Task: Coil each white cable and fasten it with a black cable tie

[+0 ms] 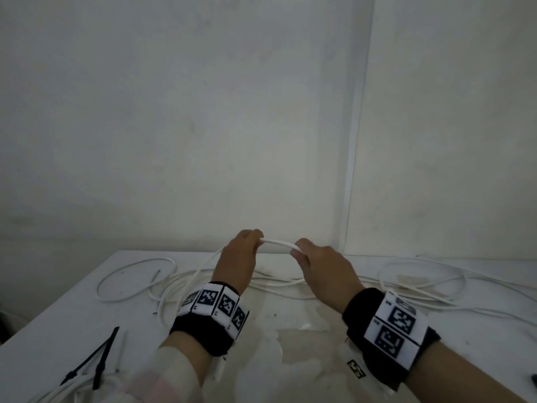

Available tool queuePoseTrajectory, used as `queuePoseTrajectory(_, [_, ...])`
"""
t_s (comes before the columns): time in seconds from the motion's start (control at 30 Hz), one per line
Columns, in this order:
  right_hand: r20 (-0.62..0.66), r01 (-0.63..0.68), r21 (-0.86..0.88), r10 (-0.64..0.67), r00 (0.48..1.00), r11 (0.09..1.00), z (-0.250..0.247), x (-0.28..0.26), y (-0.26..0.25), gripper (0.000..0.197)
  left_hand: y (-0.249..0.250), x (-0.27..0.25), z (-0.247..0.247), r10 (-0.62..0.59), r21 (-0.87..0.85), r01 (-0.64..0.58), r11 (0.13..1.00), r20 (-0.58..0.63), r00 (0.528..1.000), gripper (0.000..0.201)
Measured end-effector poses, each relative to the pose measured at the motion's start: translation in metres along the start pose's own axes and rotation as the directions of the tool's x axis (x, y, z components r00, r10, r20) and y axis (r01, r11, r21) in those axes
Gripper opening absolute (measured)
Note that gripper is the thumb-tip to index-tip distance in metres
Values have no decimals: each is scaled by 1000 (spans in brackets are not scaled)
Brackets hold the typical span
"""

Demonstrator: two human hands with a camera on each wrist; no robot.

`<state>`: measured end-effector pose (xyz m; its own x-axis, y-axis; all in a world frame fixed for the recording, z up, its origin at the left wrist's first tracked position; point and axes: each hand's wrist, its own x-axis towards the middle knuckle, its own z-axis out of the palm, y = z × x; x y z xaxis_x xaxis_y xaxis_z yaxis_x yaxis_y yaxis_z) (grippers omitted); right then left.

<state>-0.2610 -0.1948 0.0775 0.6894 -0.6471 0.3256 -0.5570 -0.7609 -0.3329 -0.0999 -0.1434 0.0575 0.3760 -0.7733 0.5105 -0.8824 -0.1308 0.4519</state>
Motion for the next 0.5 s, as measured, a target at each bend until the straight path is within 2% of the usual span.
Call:
queuePoseTrajectory(0.17, [-154,22,131,-1,988,991,-20,-11,19,30,-25,-2,-8,-82,86,79,993,27,996,14])
queuePoseTrajectory(0.3, [-251,-36,279,110,962,960,-38,-16,43,25,-48,-12,-18,-209,62,208,976,20,978,17])
queuePoseTrajectory(0.4, [-280,-139,237,204,938,962,-46,-16,64,25,-62,-19,-23,-325,-15,325,946,9,946,18])
queuePoseTrajectory(0.5, [-297,-236,161,275,914,958,-48,-14,81,28,-66,-25,-29,-383,-100,383,918,16,923,27])
